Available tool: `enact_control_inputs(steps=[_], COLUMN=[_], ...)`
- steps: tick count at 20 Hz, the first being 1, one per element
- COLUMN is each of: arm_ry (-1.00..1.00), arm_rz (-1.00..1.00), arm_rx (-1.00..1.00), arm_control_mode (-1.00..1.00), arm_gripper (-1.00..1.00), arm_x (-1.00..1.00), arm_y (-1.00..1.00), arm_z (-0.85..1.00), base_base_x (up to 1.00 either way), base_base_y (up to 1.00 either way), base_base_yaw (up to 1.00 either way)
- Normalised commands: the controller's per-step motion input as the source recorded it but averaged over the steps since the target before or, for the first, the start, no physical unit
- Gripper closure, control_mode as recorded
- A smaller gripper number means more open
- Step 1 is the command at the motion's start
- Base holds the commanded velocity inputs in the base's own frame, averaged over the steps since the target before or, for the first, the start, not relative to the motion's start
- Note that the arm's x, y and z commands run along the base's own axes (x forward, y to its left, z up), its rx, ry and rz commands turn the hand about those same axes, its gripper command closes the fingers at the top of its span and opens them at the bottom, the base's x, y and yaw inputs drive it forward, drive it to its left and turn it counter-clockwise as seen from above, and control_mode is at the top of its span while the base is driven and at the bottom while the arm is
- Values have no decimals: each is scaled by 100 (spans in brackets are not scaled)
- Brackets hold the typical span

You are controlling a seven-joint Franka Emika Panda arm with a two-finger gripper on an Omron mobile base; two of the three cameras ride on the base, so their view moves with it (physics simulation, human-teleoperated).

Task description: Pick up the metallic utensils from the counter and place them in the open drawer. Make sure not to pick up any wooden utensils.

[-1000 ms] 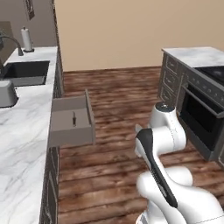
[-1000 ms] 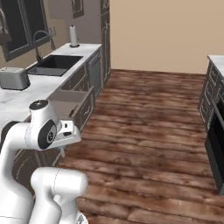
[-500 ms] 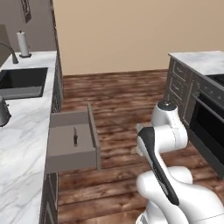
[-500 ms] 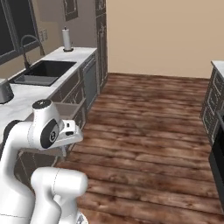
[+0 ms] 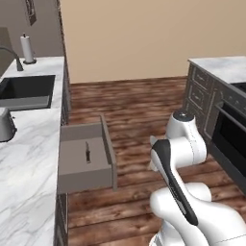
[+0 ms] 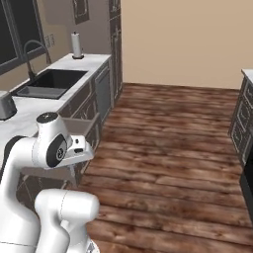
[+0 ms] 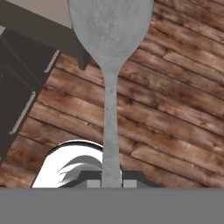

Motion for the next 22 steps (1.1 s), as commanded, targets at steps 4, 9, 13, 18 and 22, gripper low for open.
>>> enact_control_inputs(steps=[4,9,13,18,22], arm_ry=[0,0,0,0,0], arm_rz=[0,0,0,0,0], arm_rx=[0,0,0,0,0], arm_control_mode=[100,100,100,100,100], arm_gripper=[100,100,100,100,100], arm_x=[0,0,0,0,0], arm_y=[0,0,0,0,0], arm_z=[0,0,0,0,0], base_base_x=[3,23,7,17,57], base_base_y=[53,17,9,0,-1], base_base_yaw=[-1,14,37,43,27])
